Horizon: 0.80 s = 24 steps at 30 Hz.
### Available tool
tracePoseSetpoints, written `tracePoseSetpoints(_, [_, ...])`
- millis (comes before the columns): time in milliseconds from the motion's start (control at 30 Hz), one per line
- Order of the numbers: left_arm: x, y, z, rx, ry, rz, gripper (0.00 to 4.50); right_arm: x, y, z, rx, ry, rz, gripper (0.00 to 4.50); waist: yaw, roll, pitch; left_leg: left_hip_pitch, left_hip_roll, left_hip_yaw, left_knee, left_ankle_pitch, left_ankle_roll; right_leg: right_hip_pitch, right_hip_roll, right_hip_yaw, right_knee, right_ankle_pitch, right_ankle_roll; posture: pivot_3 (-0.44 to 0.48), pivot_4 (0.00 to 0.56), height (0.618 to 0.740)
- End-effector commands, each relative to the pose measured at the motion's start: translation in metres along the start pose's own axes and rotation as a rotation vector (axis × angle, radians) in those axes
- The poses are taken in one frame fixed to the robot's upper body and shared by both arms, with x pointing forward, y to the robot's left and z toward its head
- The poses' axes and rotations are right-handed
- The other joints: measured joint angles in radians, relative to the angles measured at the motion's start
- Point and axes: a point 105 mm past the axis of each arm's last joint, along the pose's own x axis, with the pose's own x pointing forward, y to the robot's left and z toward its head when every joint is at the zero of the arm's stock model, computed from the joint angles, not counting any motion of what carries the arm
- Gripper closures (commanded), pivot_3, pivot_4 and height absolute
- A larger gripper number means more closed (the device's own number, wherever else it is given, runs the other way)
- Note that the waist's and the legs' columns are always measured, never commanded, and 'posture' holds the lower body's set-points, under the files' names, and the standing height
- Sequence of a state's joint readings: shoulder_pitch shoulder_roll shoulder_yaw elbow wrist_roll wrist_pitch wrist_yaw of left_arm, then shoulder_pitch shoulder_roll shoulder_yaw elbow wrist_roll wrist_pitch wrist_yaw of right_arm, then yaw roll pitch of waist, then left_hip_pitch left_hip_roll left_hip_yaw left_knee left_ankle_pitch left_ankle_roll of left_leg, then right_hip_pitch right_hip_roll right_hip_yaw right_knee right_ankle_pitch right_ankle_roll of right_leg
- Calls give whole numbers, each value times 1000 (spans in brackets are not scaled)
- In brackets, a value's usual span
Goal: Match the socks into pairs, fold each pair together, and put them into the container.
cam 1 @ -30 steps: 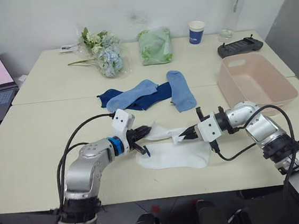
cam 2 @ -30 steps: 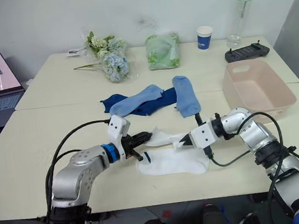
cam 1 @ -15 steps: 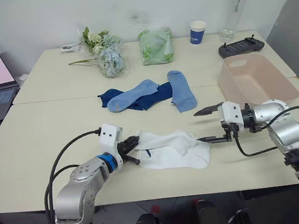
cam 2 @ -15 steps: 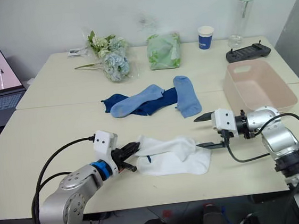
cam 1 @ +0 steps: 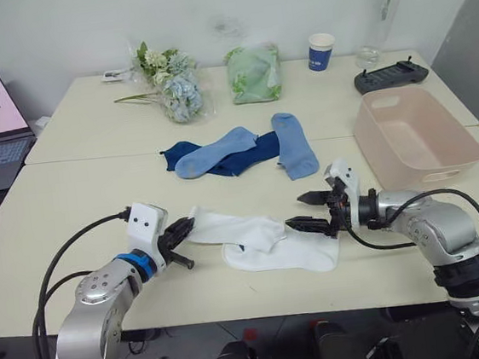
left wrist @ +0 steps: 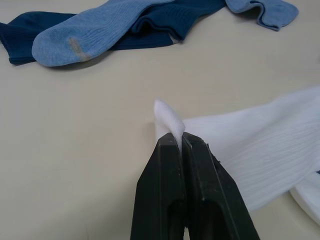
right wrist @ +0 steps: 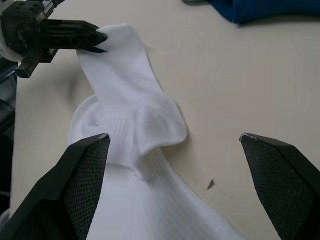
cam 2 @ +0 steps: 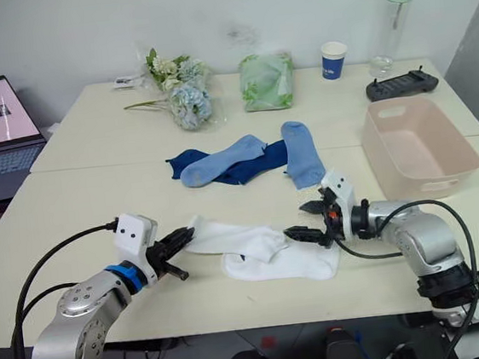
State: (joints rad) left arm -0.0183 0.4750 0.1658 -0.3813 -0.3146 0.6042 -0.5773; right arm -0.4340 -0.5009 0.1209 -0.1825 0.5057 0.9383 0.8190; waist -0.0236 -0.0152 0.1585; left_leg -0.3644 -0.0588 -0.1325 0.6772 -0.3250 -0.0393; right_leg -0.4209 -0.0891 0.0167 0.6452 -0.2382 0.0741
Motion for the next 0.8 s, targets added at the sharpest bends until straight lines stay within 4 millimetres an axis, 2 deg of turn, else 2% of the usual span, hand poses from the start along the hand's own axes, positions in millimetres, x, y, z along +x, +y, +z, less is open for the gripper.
tracePoseSetpoints(33, [2,-1,11,21,-45,-8,4500,6,8,10,9,-4,4,17,-1,0,0,0,0,0,0,0,0,0,0,0,0,0,0,0,150,740])
tracePoseSetpoints(133, [3,-1,12,24,-46,-9,4500,13,10,11,42,5,0,584,-4,0,0,0,0,0,0,0,0,0,1,0,0,0,0,0,150,740])
tracePoseSetpoints(367, [2,1,15,28,-48,1,4500,21,18,8,108,44,32,2998,-4,0,0,0,0,0,0,0,0,-1,1,0,1,0,0,0,150,740])
tracePoseSetpoints(467, [2,2,15,30,-48,5,4500,22,18,10,124,38,29,4178,-4,0,0,0,-1,0,0,0,0,-1,1,0,1,0,0,0,150,740])
tracePoseSetpoints(500, [2,2,15,30,-48,7,4500,22,18,11,124,39,26,4400,-4,0,0,0,0,0,0,0,0,-1,1,0,1,0,0,0,150,740])
tracePoseSetpoints(667, [0,2,14,32,-48,11,4500,18,12,15,133,17,9,4455,-5,0,0,0,-1,0,0,0,0,-1,1,0,1,0,0,0,150,740])
tracePoseSetpoints(800, [-1,1,19,28,-74,9,4500,11,11,26,126,-21,15,4455,-5,0,0,0,-1,0,0,0,0,-1,1,0,1,0,0,0,150,740])
